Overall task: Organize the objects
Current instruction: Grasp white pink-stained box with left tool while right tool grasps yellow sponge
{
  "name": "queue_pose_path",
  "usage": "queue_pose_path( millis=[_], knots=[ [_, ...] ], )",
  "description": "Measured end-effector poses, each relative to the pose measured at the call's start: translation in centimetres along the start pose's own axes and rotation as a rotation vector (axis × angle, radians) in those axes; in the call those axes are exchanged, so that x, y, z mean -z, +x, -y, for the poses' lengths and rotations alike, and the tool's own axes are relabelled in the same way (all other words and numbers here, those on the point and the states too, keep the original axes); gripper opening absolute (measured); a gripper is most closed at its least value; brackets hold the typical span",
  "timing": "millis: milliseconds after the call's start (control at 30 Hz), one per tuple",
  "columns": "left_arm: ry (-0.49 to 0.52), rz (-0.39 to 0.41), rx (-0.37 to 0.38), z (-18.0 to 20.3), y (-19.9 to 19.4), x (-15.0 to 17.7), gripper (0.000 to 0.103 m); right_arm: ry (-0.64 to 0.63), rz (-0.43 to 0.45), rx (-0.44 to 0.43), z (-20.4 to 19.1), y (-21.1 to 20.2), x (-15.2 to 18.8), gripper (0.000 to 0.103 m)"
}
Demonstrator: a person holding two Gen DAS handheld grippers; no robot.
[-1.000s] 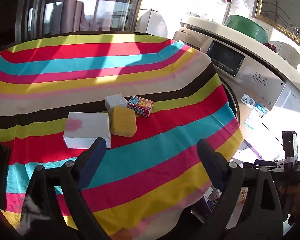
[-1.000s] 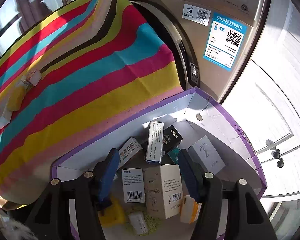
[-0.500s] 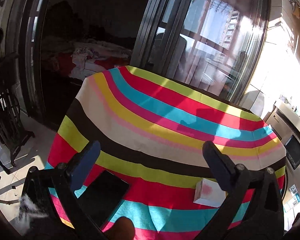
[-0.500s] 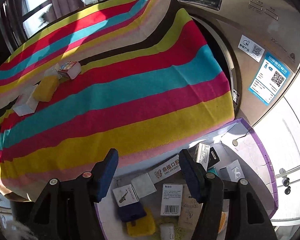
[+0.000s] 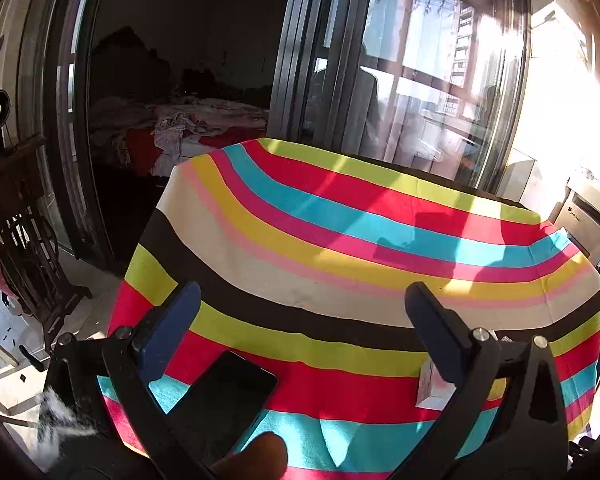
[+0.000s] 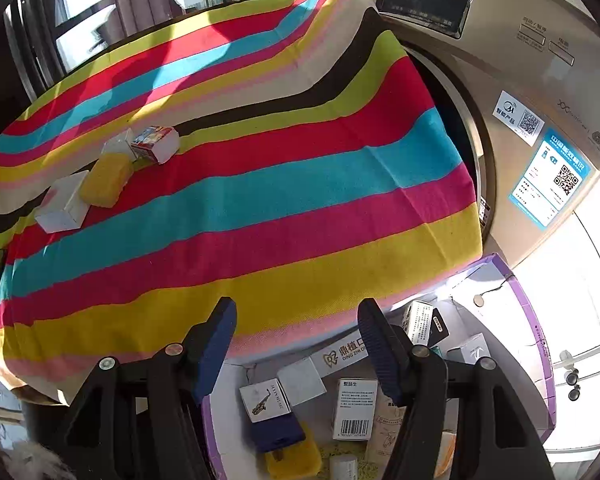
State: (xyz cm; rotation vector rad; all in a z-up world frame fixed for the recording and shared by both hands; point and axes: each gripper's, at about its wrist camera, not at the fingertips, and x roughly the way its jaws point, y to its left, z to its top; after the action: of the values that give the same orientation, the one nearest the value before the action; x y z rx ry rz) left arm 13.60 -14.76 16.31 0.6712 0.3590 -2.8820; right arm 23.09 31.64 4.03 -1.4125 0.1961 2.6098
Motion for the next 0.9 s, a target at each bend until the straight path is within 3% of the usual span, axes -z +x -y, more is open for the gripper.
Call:
queue_pose_path(
  millis=[100, 200, 233, 333, 400, 500, 667, 833, 900],
  knots=[
    [0.026, -0.053, -0.004, 0.7, 1.1, 0.0, 0.103, -0.005, -0.004, -0.005, -0.4, 0.1, 0.0, 0.064],
    [0.077, 0.012, 0.032, 1.9, 0.2, 0.7, 0.103, -0.002, -0.007, -0.013, -0.5, 0.4, -0.1, 0.064],
    [0.091, -0.021, 0.056, 2.5, 0.8, 1.5, 0.103, -0.004, -0.005, -0.012, -0.5, 0.4, -0.1, 0.064],
    [0.146, -0.239, 0.199, 4.9, 3.9, 4.6, 0.103, -0.004, -0.02, -0.028, -1.1, 1.2, -0.6, 0.064],
    [0.18, -0.304, 0.26, 7.2, 4.2, 7.1, 0.103, -0.017, -0.007, -0.052, -1.8, 1.1, -1.1, 0.064],
    [0.269, -0.376, 0.272, 10.9, 4.4, 10.1, 0.103, -0.049, 0.012, -0.065, -3.1, 1.0, -1.9, 0.066],
    [0.323, -0.475, 0.271, 14.7, 6.0, 13.1, 0.103, -0.065, 0.018, -0.119, -4.7, 1.5, -2.7, 0.068],
    [0.381, -0.451, 0.169, 16.2, 7.5, 13.4, 0.103, -0.04, 0.02, -0.172, -5.4, 2.2, -3.3, 0.068],
    [0.369, -0.449, 0.174, 16.4, 8.1, 13.2, 0.103, -0.026, 0.022, -0.191, -5.4, 2.3, -3.4, 0.068]
  ],
)
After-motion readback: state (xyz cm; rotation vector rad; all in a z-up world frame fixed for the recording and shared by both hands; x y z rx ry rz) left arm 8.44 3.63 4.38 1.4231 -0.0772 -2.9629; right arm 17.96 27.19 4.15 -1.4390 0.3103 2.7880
